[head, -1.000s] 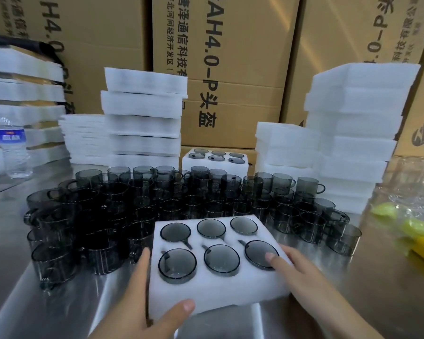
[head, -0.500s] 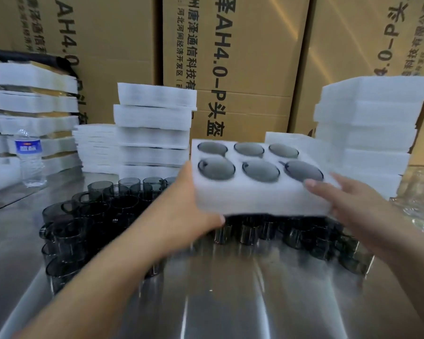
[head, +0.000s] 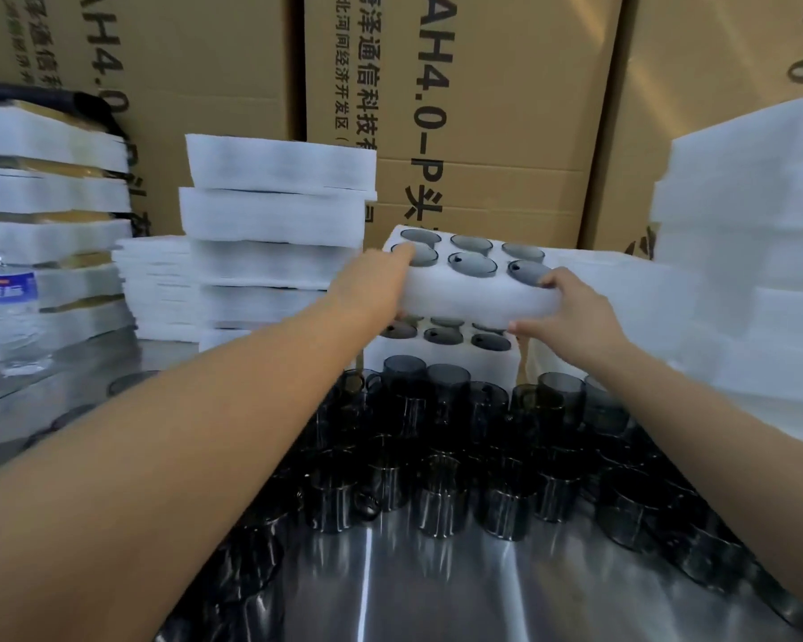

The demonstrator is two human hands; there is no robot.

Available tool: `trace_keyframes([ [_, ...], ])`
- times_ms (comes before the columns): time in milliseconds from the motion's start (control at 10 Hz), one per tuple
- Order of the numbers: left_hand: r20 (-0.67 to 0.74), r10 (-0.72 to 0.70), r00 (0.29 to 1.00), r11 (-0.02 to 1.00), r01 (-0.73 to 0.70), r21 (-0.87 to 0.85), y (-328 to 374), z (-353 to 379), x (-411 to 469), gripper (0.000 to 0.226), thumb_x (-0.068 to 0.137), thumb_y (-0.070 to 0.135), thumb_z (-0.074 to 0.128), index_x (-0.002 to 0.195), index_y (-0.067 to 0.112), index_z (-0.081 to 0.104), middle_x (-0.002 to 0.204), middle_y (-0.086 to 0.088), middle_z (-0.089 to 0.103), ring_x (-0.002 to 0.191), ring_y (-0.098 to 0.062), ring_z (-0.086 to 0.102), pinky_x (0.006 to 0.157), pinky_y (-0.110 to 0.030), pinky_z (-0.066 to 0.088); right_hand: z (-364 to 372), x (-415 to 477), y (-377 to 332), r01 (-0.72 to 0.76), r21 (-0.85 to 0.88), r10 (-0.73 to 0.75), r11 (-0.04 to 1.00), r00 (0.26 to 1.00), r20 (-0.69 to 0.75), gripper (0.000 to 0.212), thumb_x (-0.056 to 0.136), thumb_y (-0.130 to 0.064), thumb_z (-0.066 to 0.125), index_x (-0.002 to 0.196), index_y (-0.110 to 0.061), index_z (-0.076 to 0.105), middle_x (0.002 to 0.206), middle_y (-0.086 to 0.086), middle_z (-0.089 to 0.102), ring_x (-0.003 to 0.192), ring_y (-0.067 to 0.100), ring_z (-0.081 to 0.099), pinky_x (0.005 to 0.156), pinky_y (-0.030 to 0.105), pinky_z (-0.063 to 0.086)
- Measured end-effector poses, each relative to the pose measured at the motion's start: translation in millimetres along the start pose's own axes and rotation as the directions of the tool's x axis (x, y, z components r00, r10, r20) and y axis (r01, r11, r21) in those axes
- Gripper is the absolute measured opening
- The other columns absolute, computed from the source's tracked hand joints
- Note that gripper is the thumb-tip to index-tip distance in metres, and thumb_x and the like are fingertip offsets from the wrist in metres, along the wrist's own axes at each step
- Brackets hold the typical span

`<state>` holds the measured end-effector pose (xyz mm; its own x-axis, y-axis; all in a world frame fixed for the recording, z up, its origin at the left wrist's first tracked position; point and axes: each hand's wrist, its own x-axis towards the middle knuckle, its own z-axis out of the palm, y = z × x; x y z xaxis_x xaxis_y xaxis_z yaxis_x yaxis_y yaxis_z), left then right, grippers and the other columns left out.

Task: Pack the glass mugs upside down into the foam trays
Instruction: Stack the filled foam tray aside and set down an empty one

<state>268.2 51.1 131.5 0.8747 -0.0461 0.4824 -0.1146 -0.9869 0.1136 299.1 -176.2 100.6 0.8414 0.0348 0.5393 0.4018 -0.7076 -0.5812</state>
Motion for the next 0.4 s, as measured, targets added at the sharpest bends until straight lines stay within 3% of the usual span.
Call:
trace_keyframes([
  [100, 0.025, -0.068, 0.997, 0.994, 0.065, 0.09, 8.5, 20.5, 16.0, 0.058, 0.082, 0.004, 0.061, 0.135, 0.011, 0.04, 0.116, -0.021, 0.053, 0.094, -0.034, 0.052, 0.068, -0.037, 0.039, 13.2, 24.8, -0.9, -0.039, -0.093, 0.038, 0.995, 0.999, -0.012, 0.058, 0.071, -0.028, 0.082, 0.118, -0.015, 0.05, 0.099, 0.002, 0.052, 0.101, 0.026, 0.05, 0.073, 0.031, 0.036],
  [200, 0.087, -0.171, 0.981, 0.985, 0.171, 0.01, 6.1, 37.4, 30.0, 0.042, 0.095, 0.005, 0.048, 0.136, 0.008, 0.043, 0.128, -0.021, 0.053, 0.117, -0.035, 0.051, 0.089, -0.038, 0.043, 28.8, 33.9, 1.1, -0.069, -0.175, 0.079, 0.982, 0.995, 0.053, 0.057, 0.075, -0.024, 0.078, 0.122, -0.015, 0.048, 0.112, 0.01, 0.057, 0.1, 0.028, 0.051, 0.073, 0.029, 0.037],
  [300, 0.187, -0.224, 0.956, 0.974, 0.224, 0.024, 2.7, 55.1, 36.6, 0.055, 0.092, 0.003, 0.049, 0.143, 0.01, 0.032, 0.136, -0.023, 0.042, 0.121, -0.035, 0.048, 0.095, -0.037, 0.042, 45.3, 37.2, 13.4, -0.132, -0.206, 0.164, 0.97, 0.975, 0.147, 0.064, 0.077, -0.027, 0.077, 0.129, -0.015, 0.042, 0.124, 0.014, 0.053, 0.11, 0.03, 0.051, 0.083, 0.032, 0.042],
  [400, 0.229, -0.227, 0.947, 0.965, 0.25, -0.079, 7.0, 54.3, 27.9, 0.061, 0.093, 0.007, 0.047, 0.148, 0.017, 0.023, 0.142, -0.023, 0.028, 0.121, -0.037, 0.046, 0.101, -0.04, 0.043, 44.2, 33.0, 14.4, -0.121, -0.265, 0.173, 0.957, 0.968, 0.181, 0.073, 0.081, -0.033, 0.073, 0.138, -0.012, 0.031, 0.131, 0.016, 0.047, 0.117, 0.032, 0.048, 0.092, 0.035, 0.041],
])
